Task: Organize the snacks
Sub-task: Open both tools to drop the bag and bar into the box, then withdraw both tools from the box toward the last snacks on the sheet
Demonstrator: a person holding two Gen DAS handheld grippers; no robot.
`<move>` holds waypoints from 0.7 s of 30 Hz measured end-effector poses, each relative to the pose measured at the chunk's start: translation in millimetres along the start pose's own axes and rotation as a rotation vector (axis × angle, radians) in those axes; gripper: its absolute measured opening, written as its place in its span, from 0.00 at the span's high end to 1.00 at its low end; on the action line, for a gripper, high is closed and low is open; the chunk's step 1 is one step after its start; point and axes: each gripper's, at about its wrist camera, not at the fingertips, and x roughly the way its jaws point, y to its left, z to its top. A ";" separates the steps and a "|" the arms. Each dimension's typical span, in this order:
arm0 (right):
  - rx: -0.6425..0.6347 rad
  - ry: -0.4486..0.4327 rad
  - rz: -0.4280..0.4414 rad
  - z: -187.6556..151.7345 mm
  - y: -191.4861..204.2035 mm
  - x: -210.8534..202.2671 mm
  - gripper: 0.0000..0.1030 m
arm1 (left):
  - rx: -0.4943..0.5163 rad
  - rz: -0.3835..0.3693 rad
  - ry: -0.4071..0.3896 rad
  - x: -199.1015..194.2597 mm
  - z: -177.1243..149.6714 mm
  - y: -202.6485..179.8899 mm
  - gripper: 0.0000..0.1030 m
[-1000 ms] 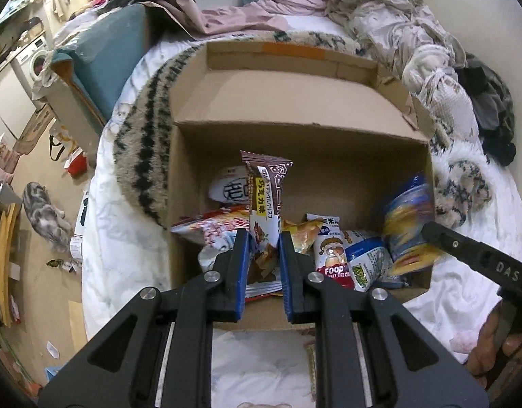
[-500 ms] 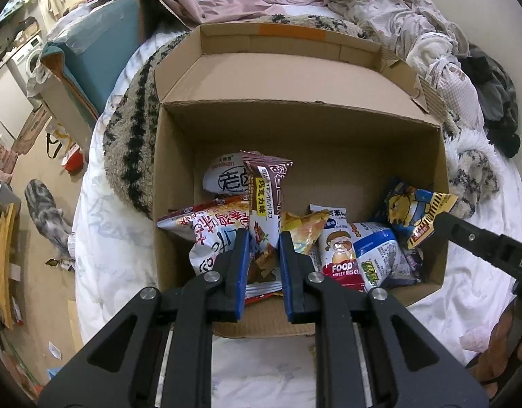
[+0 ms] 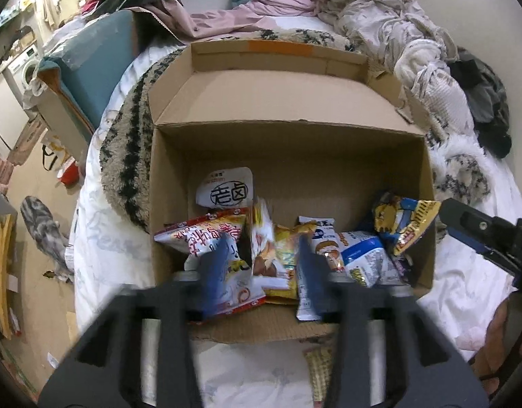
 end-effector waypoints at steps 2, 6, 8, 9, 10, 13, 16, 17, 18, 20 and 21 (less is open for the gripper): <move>0.004 -0.003 0.007 -0.3 0.1 -0.8 0.26 | -0.028 -0.001 -0.019 -5.7 -2.3 3.6 0.15; -0.011 -0.009 0.007 -3.1 2.4 -4.8 0.25 | -0.039 0.015 -0.024 -13.6 -6.8 8.7 0.15; -0.013 -0.012 0.005 -4.3 1.6 -7.6 0.25 | -0.033 0.023 -0.032 -20.1 -11.0 12.2 0.15; -0.010 -0.014 0.004 -5.0 0.7 -9.5 0.25 | -0.028 0.027 -0.039 -24.2 -13.8 14.2 0.15; -0.004 -0.016 0.004 -6.4 -0.5 -12.1 0.25 | -0.024 0.031 -0.042 -26.8 -16.1 15.7 0.15; 0.021 -0.018 0.007 -10.9 -4.9 -18.5 0.25 | -0.023 0.038 -0.045 -35.8 -26.9 22.4 0.15; 0.080 -0.002 0.048 -17.6 -12.8 -22.4 0.25 | -0.018 0.050 -0.045 -43.3 -41.2 31.4 0.15; 0.098 0.007 0.059 -20.2 -14.8 -22.9 0.25 | -0.018 0.056 -0.044 -45.3 -45.5 34.2 0.15; 0.113 0.014 0.064 -23.2 -16.7 -23.2 0.25 | -0.025 0.058 -0.041 -47.9 -51.8 39.6 0.15; 0.122 0.031 0.056 -29.2 -17.6 -23.6 0.25 | -0.053 0.051 -0.037 -51.8 -61.8 49.4 0.15; 0.116 0.037 0.048 -31.6 -16.4 -23.7 0.25 | -0.064 0.048 -0.034 -52.7 -65.8 52.7 0.15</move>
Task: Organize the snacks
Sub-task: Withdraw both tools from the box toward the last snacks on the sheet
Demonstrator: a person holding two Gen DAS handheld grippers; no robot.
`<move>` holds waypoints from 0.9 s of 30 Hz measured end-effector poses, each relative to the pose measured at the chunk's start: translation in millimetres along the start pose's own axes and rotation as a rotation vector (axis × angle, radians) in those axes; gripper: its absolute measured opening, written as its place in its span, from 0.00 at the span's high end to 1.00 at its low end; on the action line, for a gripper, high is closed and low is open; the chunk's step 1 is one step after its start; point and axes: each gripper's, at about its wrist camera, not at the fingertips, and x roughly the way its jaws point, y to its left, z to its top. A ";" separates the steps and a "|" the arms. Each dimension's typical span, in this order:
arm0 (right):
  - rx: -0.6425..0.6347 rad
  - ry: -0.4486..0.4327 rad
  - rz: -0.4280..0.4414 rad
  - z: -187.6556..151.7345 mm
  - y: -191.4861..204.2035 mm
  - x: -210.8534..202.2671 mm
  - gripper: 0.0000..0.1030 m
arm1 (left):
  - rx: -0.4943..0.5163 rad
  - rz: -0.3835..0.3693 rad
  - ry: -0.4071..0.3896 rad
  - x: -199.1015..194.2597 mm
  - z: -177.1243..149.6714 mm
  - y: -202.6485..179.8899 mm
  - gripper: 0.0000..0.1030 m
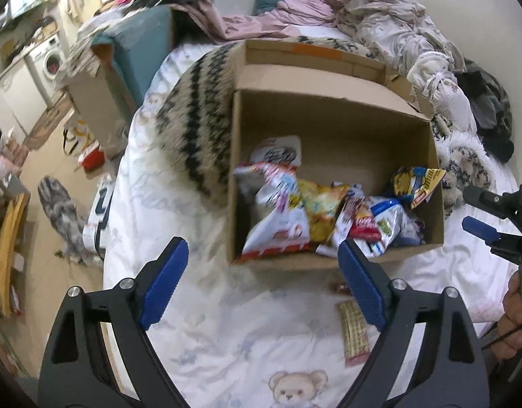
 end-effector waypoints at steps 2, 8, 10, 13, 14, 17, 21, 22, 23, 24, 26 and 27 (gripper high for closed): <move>-0.025 0.016 -0.012 -7.3 2.6 0.9 0.25 | -0.028 -0.002 0.010 -1.2 -10.6 9.3 0.15; -0.046 0.118 -0.035 -42.3 6.1 13.7 0.25 | -0.101 -0.002 0.089 13.3 -45.1 29.4 0.15; -0.057 0.152 -0.055 -53.7 8.0 20.5 0.25 | -0.135 -0.020 0.115 16.7 -50.7 32.4 0.15; -0.070 0.221 -0.112 -69.4 8.5 39.2 0.25 | -0.139 -0.031 0.111 15.9 -52.8 30.4 0.15; -0.077 0.250 -0.140 -74.2 8.0 48.0 0.25 | -0.131 -0.027 0.106 15.3 -52.9 29.1 0.15; -0.093 0.355 -0.201 -88.1 5.6 77.0 0.25 | -0.114 -0.019 0.105 16.9 -51.6 26.0 0.15; -0.152 0.485 -0.276 -113.7 7.3 114.1 0.33 | -0.128 -0.033 0.126 22.3 -50.0 27.0 0.15; -0.179 0.508 -0.297 -118.9 9.5 121.5 0.36 | -0.130 -0.034 0.130 23.3 -49.5 27.1 0.15; -0.219 0.526 -0.331 -125.0 13.3 128.7 0.37 | -0.131 -0.036 0.133 23.9 -49.0 27.0 0.15; -0.254 0.533 -0.355 -129.2 16.7 133.2 0.38 | -0.133 -0.038 0.138 25.0 -48.6 27.0 0.15; -0.301 0.532 -0.383 -133.5 22.3 137.6 0.41 | -0.136 -0.048 0.142 26.3 -47.7 26.4 0.15; -0.325 0.526 -0.401 -134.9 24.4 138.6 0.48 | -0.133 -0.055 0.138 26.5 -46.8 25.7 0.15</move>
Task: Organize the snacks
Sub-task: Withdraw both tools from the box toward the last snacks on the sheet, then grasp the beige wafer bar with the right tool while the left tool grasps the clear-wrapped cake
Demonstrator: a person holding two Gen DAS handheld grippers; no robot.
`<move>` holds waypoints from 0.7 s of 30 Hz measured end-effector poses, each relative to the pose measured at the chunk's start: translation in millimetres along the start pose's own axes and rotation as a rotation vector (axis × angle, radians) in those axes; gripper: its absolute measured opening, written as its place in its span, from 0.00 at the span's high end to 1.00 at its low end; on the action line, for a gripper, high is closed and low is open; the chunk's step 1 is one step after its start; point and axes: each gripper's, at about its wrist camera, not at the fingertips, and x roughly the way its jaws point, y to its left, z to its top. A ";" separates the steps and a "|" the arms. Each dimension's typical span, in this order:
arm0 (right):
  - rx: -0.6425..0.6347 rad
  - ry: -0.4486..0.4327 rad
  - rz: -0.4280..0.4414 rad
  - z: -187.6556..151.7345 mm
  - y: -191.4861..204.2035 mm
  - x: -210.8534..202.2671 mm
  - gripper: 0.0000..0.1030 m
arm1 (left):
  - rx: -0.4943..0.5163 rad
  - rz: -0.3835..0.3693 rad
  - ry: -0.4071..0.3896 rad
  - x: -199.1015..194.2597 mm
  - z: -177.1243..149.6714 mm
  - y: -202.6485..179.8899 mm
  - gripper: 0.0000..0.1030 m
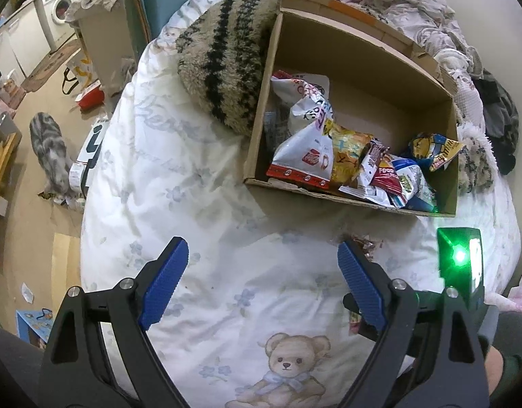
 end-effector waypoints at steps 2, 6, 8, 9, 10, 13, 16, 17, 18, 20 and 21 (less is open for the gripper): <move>-0.021 -0.001 -0.035 0.4 2.2 0.9 0.57 | 0.018 -0.001 -0.032 -2.8 0.6 -3.2 0.15; -0.036 -0.012 -0.040 -2.6 1.4 -6.1 0.74 | 0.070 0.026 -0.061 -2.6 1.9 -12.4 0.15; -0.034 -0.021 -0.008 -6.8 -0.7 -15.9 0.74 | 0.077 -0.003 -0.034 2.1 -0.2 -15.0 0.15; -0.027 -0.029 0.020 -10.6 -2.3 -24.2 0.74 | 0.082 -0.026 -0.011 5.3 -3.1 -16.9 0.15; -0.016 -0.045 0.043 -14.7 -5.1 -33.8 0.74 | 0.086 -0.043 0.003 7.6 -5.4 -18.9 0.15; 0.058 -0.141 0.083 -25.4 -23.6 -66.3 0.74 | 0.106 -0.078 0.042 15.9 -13.5 -29.3 0.06; 0.183 -0.226 0.105 -28.7 -51.5 -88.3 0.74 | 0.152 -0.081 0.072 32.2 -21.8 -48.3 0.03; 0.209 -0.239 0.115 -29.9 -58.6 -91.4 0.74 | 0.172 -0.086 0.092 40.0 -24.7 -55.6 0.03; 0.237 -0.256 0.121 -30.4 -65.2 -94.6 0.74 | 0.186 -0.097 0.114 48.5 -26.4 -62.4 0.03; 0.266 -0.266 0.127 -27.7 -76.2 -98.0 0.74 | 0.211 -0.108 0.150 67.7 -30.9 -77.4 0.03; 0.280 -0.264 0.136 -27.7 -82.0 -97.3 0.74 | 0.232 -0.106 0.165 77.1 -32.5 -86.0 0.03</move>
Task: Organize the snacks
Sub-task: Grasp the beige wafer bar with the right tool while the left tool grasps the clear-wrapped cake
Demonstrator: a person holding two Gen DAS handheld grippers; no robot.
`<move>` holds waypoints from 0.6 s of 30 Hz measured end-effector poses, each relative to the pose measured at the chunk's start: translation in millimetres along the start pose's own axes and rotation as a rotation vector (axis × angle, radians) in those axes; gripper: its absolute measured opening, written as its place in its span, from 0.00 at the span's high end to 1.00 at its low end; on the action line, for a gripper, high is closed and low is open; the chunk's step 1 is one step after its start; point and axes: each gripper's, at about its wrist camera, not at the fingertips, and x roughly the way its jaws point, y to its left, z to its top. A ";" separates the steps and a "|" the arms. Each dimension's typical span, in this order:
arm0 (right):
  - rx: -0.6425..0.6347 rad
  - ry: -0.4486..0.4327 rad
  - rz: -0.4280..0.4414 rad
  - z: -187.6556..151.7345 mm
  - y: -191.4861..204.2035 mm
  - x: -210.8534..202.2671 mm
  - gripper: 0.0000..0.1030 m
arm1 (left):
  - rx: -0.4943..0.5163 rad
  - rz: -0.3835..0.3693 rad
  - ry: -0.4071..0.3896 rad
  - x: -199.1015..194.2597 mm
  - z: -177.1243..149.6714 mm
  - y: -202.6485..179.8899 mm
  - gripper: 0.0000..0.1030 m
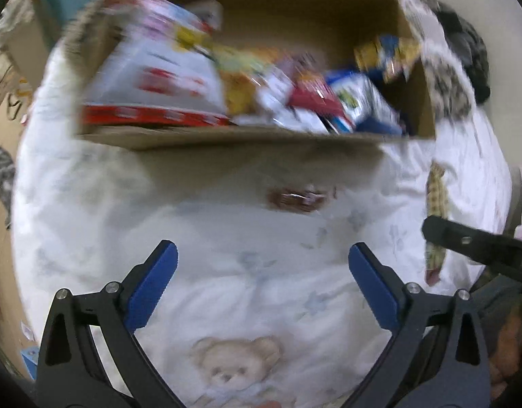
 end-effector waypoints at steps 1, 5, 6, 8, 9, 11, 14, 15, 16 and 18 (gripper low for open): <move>0.010 0.002 0.005 2.5 -6.7 0.7 0.74 | 0.021 0.000 0.013 7.7 1.5 -6.1 0.04; 0.027 0.002 0.013 6.7 -14.4 -0.3 0.74 | 0.068 0.038 0.019 32.8 12.7 -24.1 0.04; 0.032 0.002 0.016 7.4 -14.0 -0.4 0.74 | 0.045 0.028 0.028 40.1 16.8 -23.2 0.04; 0.041 0.001 0.024 5.1 -13.1 -0.8 0.74 | 0.025 -0.021 0.048 49.5 21.9 -23.2 0.04; 0.045 0.002 0.029 4.6 -12.8 -1.5 0.74 | 0.033 -0.043 0.063 54.6 24.1 -26.1 0.04; 0.047 -0.002 0.016 5.3 -13.2 -1.7 0.73 | 0.044 -0.015 0.060 57.9 27.1 -28.5 0.03; 0.061 -0.009 0.016 7.9 -15.4 -3.4 0.73 | 0.038 0.011 0.057 63.1 32.6 -26.8 0.04; 0.067 -0.014 0.019 9.3 -15.1 -3.4 0.73 | 0.042 0.015 0.054 63.9 33.9 -26.9 0.04; 0.067 -0.020 0.009 10.3 -14.2 -2.8 0.73 | 0.054 0.019 0.047 64.2 34.1 -27.8 0.04; 0.066 -0.018 0.009 10.7 -13.1 -1.4 0.73 | 0.075 0.030 0.040 64.9 32.5 -32.5 0.04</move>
